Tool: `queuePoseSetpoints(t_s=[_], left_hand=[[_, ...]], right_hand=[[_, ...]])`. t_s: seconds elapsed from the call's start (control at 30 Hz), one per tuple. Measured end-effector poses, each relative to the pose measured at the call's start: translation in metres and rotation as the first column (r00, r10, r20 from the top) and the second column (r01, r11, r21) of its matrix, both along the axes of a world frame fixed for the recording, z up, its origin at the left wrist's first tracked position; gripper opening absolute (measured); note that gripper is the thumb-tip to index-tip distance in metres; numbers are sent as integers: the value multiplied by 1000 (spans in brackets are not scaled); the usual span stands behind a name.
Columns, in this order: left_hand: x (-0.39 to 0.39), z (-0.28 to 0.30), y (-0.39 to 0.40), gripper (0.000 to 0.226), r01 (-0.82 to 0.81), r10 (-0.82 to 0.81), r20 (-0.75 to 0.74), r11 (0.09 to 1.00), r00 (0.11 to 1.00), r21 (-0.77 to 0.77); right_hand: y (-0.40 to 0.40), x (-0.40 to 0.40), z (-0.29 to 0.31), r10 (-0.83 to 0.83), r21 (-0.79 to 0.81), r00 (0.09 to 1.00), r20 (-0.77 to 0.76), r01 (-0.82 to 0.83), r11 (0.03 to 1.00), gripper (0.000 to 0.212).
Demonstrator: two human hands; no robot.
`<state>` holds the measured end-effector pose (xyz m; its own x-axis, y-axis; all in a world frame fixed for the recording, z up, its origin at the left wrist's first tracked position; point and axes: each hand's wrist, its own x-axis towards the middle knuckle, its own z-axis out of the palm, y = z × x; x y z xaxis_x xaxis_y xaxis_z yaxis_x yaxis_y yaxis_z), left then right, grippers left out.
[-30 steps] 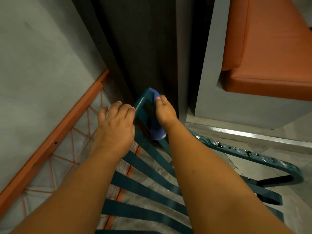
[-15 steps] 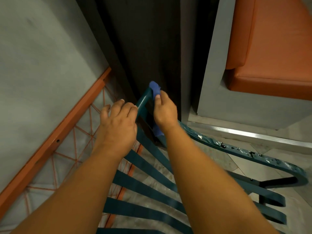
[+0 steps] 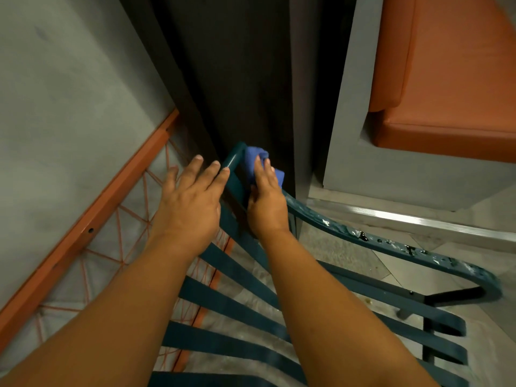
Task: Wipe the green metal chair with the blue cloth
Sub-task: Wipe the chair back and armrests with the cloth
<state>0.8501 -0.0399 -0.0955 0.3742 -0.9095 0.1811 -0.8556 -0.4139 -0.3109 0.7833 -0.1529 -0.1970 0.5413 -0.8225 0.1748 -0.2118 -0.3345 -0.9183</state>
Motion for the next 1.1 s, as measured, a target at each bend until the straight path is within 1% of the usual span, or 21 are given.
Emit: queuePoseSetpoints(t_s=[0.07, 0.13, 0.17, 0.23, 0.3, 0.33, 0.37, 0.4, 0.47, 0.5, 0.53, 0.6, 0.67, 0.7, 0.73, 0.77, 0.83, 0.9, 0.93, 0.97, 1.1], left_hand=[[0, 1, 0, 57, -1, 1, -3, 1000, 1000, 6], [0, 0, 0, 56, 0, 0, -3, 1000, 1000, 7], [0, -1, 0, 56, 1, -1, -6, 1000, 1000, 3], [0, -1, 0, 57, 4, -4, -18, 1000, 1000, -9], [-1, -1, 1, 57, 0, 0, -13, 1000, 1000, -6], [-1, -1, 1, 57, -3, 3, -9, 1000, 1000, -1], [-1, 0, 2, 57, -7, 7, -6, 1000, 1000, 5], [-1, 0, 1, 57, -9, 9, -1, 1000, 1000, 8], [-1, -1, 1, 56, -11, 11, 3, 1000, 1000, 1], [-1, -1, 1, 56, -10, 10, 2, 1000, 1000, -1], [-1, -1, 1, 56, -8, 8, 2, 1000, 1000, 1], [0, -1, 0, 56, -6, 6, 7, 1000, 1000, 15], [0, 0, 0, 57, -10, 10, 8, 1000, 1000, 15], [0, 0, 1, 57, -12, 12, 7, 1000, 1000, 16], [-1, 0, 1, 57, -12, 12, 9, 1000, 1000, 18], [-1, -1, 1, 57, -12, 11, 13, 1000, 1000, 20], [-1, -1, 1, 56, -13, 13, 16, 1000, 1000, 23], [-1, -1, 1, 57, -14, 13, 18, 1000, 1000, 20], [-1, -1, 1, 57, -15, 14, 24, 1000, 1000, 23], [-2, -1, 1, 57, -19, 18, 30, 999, 999, 28], [-2, -3, 0, 58, -16, 15, 32, 999, 999, 36]], right_hand=[[-6, -13, -17, -43, 20, 991, -127, 46, 999, 74], [-14, -16, -16, -60, 71, 964, -258, 81, 994, 77], [-15, -13, -11, -63, 102, 959, -277, 94, 990, 76], [-11, -7, -2, -53, 121, 978, -202, 78, 990, 74], [-3, -12, -7, -21, 24, 989, -144, 25, 999, 78], [-1, -19, -16, -10, -37, 986, -165, 4, 999, 79], [-1, -28, -25, -8, -81, 975, -220, -10, 997, 80], [-5, -36, -32, -15, -90, 954, -299, -13, 996, 82], [-16, -40, -30, -59, -38, 898, -437, 47, 998, 81], [-20, -35, -23, -71, 9, 879, -472, 86, 996, 78], [-22, -28, -15, -75, 62, 888, -454, 116, 991, 75], [-14, -18, -3, -62, 117, 947, -316, 104, 988, 72], [-2, -21, -7, -35, 34, 976, -215, 43, 998, 75], [2, -27, -15, -28, -29, 983, -179, 23, 999, 72], [2, -34, -23, -30, -68, 986, -165, 19, 997, 66], [-2, -40, -26, -45, -70, 983, -180, 33, 997, 60], [-17, -42, -24, -98, 8, 959, -267, 104, 995, 50], [-28, -35, -13, -105, 34, 928, -358, 125, 992, 47], [-30, -30, -6, -91, 38, 933, -349, 111, 993, 47], [-30, -24, 2, -78, 44, 949, -307, 96, 994, 48], [-21, -1, 30, -36, 14, 995, -97, 38, 999, 54]])
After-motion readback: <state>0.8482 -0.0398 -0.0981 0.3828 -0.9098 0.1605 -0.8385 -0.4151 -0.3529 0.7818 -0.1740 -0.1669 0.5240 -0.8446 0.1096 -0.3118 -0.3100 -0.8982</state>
